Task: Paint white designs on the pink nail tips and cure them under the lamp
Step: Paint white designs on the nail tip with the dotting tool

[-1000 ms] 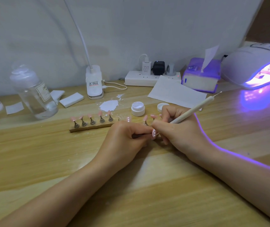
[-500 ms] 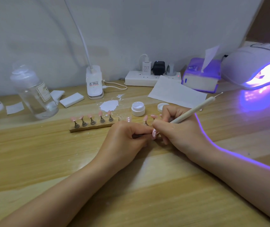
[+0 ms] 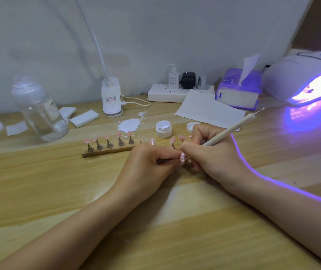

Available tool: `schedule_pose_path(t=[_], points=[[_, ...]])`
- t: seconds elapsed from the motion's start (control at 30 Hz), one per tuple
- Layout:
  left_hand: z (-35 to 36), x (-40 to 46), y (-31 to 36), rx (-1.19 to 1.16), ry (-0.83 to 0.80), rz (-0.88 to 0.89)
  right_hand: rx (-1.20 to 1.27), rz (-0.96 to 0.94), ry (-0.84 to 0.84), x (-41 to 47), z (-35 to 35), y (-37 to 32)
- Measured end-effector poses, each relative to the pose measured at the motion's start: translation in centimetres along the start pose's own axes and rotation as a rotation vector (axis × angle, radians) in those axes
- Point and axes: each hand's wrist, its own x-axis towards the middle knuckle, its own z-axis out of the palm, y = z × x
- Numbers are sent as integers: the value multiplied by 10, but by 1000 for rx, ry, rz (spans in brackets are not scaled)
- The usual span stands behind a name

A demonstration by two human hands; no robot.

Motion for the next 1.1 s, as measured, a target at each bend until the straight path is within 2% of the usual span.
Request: schedule_pose_path(t=[0.53, 0.73, 0.93, 1.1], points=[[-1, 0, 0, 30, 5, 12, 37, -10, -3, -1, 1, -2], [2, 1, -1, -45, 5, -36, 130, 52, 152, 1, -3, -7], [4, -2, 2, -107, 111, 55, 264, 79, 278, 7, -7, -2], [1, -2, 9, -34, 253, 265, 317, 108, 300, 9, -10, -1]])
